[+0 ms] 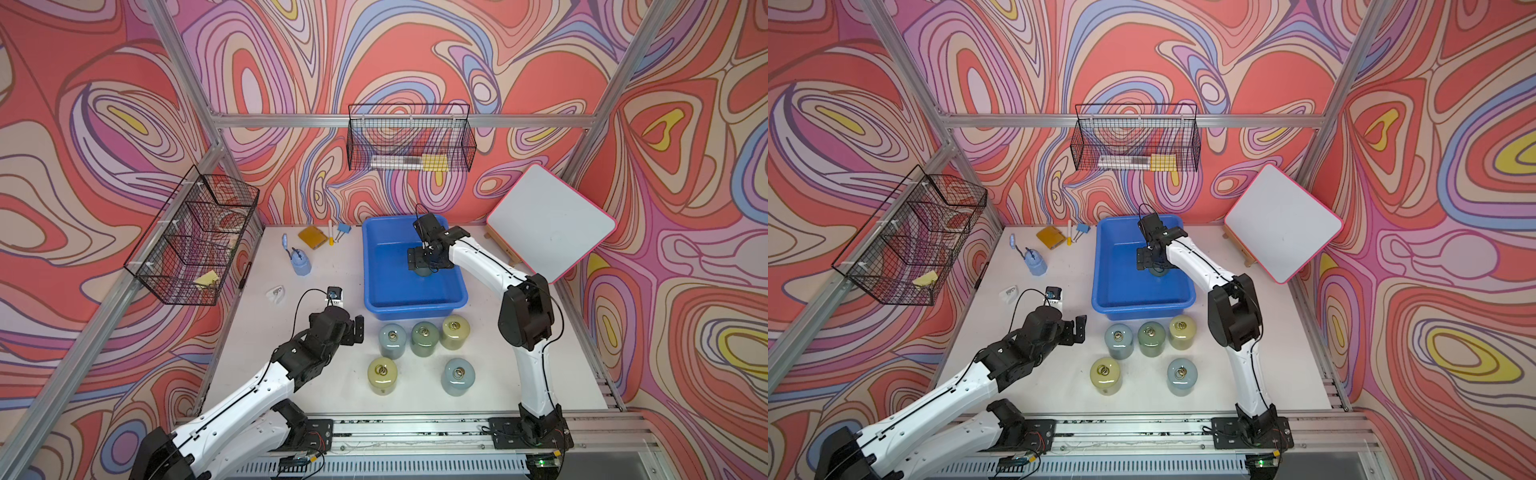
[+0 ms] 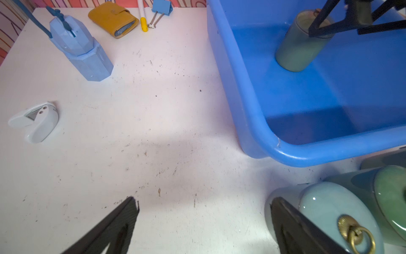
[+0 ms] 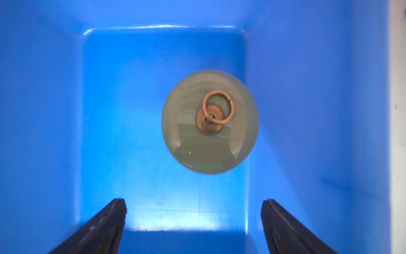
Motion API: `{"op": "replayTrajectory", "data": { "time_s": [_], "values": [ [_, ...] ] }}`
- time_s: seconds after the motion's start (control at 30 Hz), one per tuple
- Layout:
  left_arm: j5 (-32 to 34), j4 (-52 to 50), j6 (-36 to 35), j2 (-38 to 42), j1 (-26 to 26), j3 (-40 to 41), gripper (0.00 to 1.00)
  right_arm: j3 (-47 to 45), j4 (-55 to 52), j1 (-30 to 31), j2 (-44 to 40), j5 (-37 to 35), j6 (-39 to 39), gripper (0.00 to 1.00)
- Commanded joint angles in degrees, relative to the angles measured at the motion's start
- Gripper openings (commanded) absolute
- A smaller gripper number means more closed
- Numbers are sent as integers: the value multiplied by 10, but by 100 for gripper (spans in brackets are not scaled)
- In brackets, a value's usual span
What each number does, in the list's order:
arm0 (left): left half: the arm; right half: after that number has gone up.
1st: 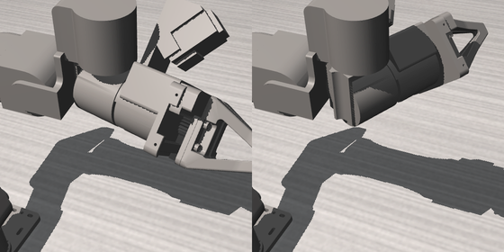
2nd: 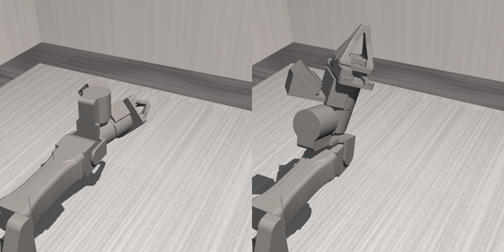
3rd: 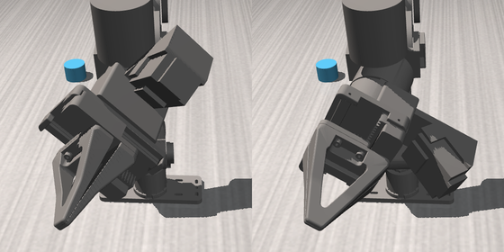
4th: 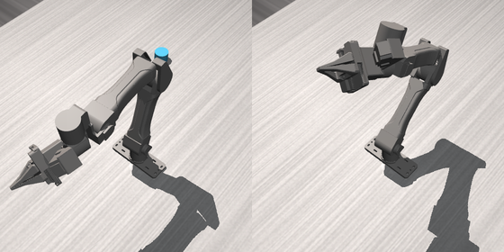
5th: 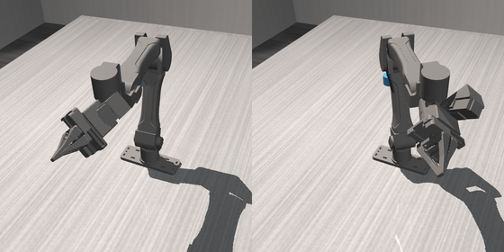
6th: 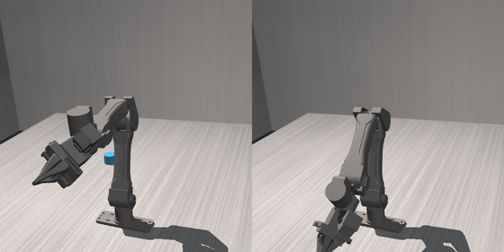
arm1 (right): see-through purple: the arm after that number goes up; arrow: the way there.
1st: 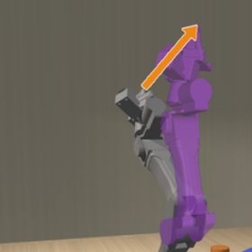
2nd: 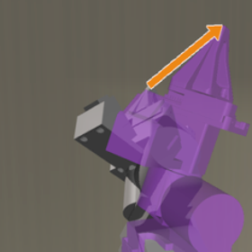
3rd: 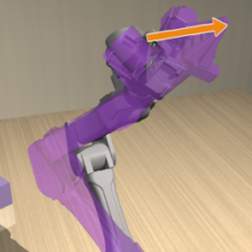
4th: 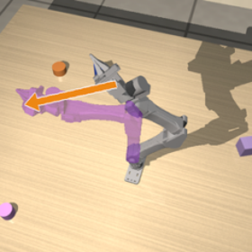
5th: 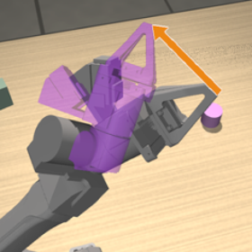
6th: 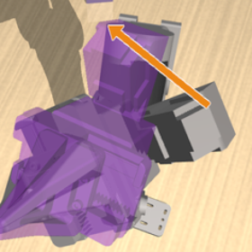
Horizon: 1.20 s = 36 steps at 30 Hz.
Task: Take the tea canister out of the basket
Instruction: Place the tea canister at the center of the board, then pick up the tea canister from the basket.
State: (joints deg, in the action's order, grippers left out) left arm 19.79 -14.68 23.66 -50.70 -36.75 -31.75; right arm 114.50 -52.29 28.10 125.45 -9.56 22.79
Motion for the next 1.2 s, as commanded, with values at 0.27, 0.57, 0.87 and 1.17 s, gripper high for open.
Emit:
{"op": "replayTrajectory", "data": {
  "time_s": [0.27, 0.57, 0.87, 1.17],
  "values": [
    [19, 73, -41, 43, 4, 52, 99, 91, -19, -32, 80, 18, 17, 98],
    [28, 77, -44, 52, 4, 60, 99, 100, 15, -34, 104, 18, 13, 98],
    [24, 80, -43, 43, 4, 61, 99, 97, 49, -34, 115, -6, -1, 95],
    [26, 82, -45, 39, 4, 61, 99, 115, 51, -33, 139, -10, -9, 94]
  ]
}}
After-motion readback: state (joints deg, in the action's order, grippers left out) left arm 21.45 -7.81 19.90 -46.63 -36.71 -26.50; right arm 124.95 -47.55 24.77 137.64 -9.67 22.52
